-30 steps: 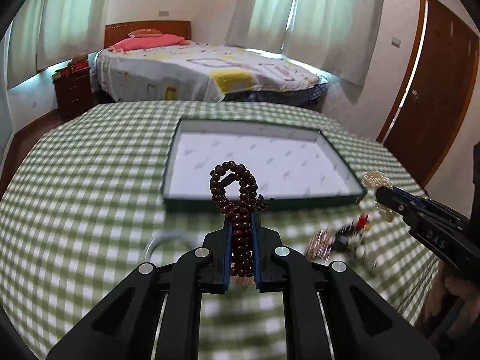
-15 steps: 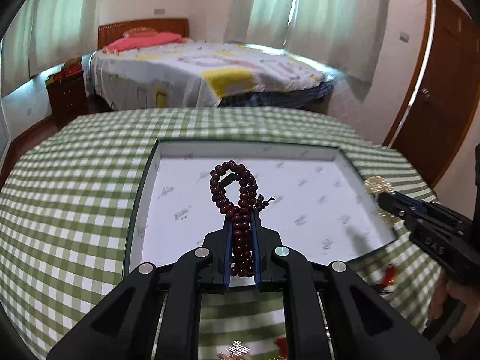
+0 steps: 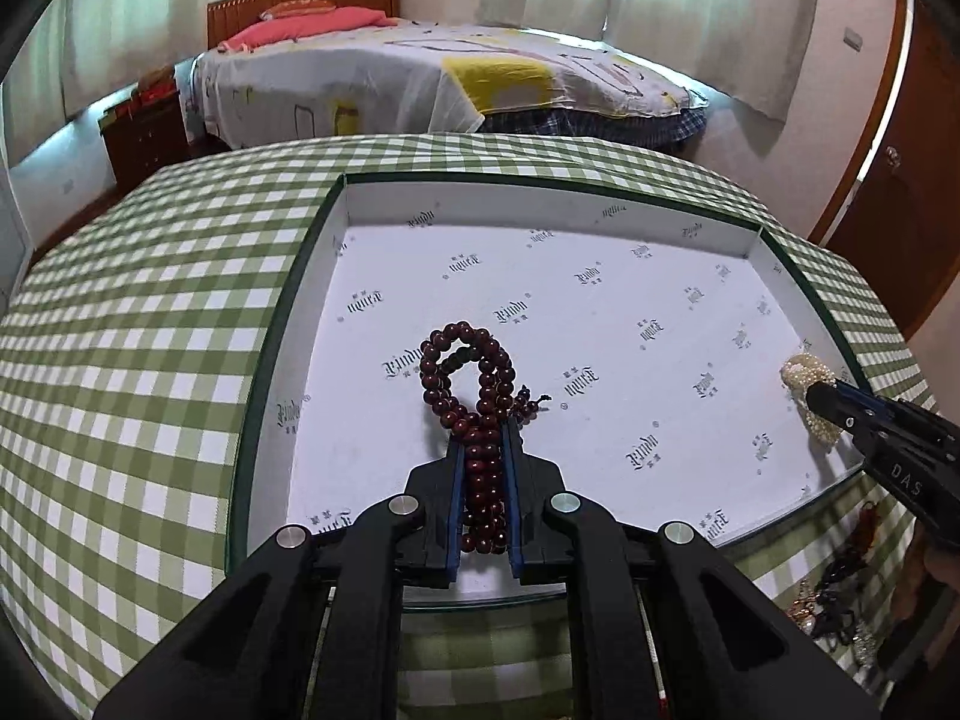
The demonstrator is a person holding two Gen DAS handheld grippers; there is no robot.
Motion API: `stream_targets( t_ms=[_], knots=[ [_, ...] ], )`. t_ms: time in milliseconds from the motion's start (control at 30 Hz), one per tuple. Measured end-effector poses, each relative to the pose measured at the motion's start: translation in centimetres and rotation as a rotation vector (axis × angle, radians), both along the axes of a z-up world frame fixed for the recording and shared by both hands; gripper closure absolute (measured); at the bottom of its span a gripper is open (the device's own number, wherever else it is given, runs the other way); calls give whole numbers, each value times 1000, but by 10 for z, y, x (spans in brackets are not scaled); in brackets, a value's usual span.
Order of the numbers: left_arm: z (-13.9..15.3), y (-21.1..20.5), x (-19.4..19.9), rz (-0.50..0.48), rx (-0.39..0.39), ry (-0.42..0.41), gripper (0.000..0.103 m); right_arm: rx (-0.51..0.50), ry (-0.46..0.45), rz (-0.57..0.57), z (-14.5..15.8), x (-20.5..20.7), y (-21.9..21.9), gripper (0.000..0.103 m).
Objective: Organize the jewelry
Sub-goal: 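Carry both strands into the green box and open both tools to release them, then grasp the pearl ring with the left tool while the right tool grasps the rhinestone pendant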
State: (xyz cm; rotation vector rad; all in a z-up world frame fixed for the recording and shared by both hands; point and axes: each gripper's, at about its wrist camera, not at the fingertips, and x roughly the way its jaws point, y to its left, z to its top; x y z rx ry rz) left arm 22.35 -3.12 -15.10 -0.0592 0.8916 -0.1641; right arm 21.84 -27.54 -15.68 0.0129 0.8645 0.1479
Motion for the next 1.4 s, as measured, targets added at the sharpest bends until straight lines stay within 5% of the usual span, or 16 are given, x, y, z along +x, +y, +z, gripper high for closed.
stream_targets(
  t_ms=[100,233,467,767,1067,1400],
  knots=[
    [-1,-1,0,-3,10,-4,88,4,-5,0,0,-1,-1,83],
    [-1,-2,-3,-5,13,-17,62,18,-12,0,3,-3,-2,73],
    [10,4,-13,9,-25,-29,47,43,-52,2,27,-21,-14,69],
    [35,9,-60,49,-66,-91,47,42,-102,-2,53,-76,-25,67],
    [38,4,-120,50,-43,-106,47,28,-18,25,34,-136,-14,67],
    [10,-1,-154,35,-68,-22,47,-25,38,22,9,-156,1,69]
  ],
)
